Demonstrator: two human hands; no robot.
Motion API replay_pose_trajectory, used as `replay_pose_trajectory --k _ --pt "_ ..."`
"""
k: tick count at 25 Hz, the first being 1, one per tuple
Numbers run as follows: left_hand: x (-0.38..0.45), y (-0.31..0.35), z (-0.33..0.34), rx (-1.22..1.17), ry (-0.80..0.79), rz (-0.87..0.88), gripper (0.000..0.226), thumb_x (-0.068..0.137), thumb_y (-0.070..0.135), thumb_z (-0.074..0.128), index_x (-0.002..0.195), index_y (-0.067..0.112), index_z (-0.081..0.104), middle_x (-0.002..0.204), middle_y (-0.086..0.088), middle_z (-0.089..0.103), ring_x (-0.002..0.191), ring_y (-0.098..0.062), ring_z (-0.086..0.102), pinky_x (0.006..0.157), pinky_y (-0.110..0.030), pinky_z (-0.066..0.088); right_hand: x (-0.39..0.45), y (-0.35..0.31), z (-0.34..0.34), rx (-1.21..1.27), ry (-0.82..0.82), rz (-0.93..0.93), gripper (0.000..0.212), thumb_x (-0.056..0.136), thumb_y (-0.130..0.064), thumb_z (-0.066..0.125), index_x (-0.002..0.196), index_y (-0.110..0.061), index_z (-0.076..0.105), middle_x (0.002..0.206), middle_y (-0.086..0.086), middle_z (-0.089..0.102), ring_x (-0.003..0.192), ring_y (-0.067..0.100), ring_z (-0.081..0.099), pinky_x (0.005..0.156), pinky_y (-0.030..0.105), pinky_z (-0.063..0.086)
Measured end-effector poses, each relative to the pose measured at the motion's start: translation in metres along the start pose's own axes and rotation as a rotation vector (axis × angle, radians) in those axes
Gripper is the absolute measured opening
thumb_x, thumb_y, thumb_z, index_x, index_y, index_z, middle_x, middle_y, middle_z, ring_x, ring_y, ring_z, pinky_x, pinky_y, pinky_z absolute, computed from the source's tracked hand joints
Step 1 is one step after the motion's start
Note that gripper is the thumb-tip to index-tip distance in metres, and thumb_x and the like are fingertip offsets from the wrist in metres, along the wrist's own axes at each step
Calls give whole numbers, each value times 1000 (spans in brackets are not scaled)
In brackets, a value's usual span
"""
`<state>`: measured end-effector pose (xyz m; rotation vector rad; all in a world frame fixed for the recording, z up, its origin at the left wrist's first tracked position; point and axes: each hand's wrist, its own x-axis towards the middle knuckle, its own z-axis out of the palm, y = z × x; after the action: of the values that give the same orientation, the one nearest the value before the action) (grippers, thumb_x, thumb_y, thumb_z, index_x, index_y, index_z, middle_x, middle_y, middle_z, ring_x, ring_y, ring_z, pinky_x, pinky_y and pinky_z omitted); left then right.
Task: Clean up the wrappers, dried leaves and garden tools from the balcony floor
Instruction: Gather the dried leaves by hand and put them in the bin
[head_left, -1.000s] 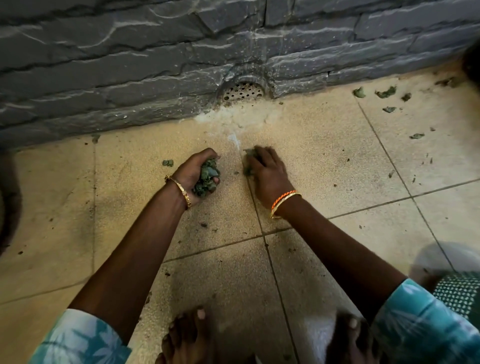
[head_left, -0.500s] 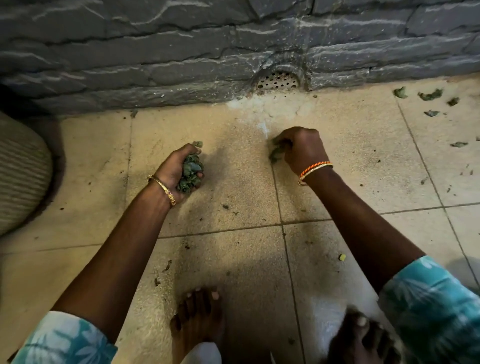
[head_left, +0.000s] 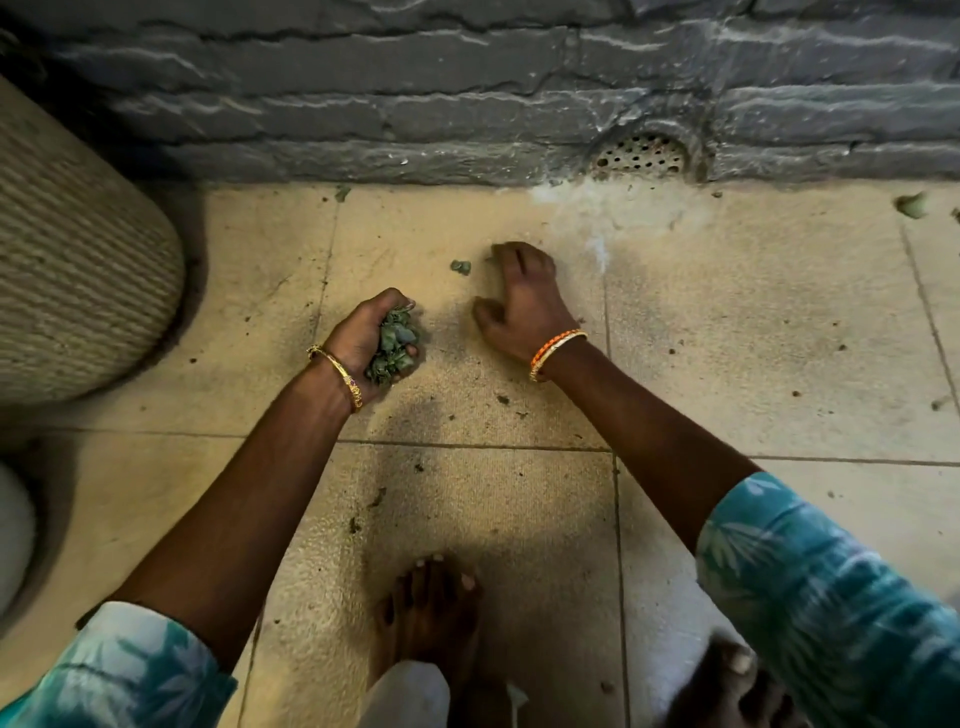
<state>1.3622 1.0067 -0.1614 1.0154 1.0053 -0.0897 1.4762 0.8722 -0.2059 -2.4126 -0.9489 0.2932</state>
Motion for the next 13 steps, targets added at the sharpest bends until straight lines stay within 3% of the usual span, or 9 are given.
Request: replay_pose_trajectory --k 3,6,10,13 --pt "1 1 -3 -24 2 10 23 92 23 47 69 16 49 54 0 49 35 -10 40 37 -14 31 14 -15 11 -130 -64 -144 66 85 -25 53 143 -5 30 141 21 34 131 35 28 111 40 25" --pt "4 -3 -1 -22 2 -4 20 91 23 48 72 17 51 62 -1 49 37 -9 42 37 -14 35 13 -16 12 -257 -116 -244 58 87 -16 49 144 -15 34 148 16 29 136 34 22 112 43 21" --pt "7 -2 5 -45 0 -11 23 91 22 50 68 19 48 59 1 46 40 -9 42 38 -14 36 -12 1 3 -357 -131 -317 57 82 0 51 138 -7 42 145 20 35 134 38 29 111 48 21" --pt "8 0 15 -39 -22 -11 24 92 22 48 68 20 45 48 4 44 36 -8 39 38 -14 33 -37 24 -14 -404 -94 -266 57 83 -1 53 138 -6 43 144 24 36 133 43 31 110 53 19"
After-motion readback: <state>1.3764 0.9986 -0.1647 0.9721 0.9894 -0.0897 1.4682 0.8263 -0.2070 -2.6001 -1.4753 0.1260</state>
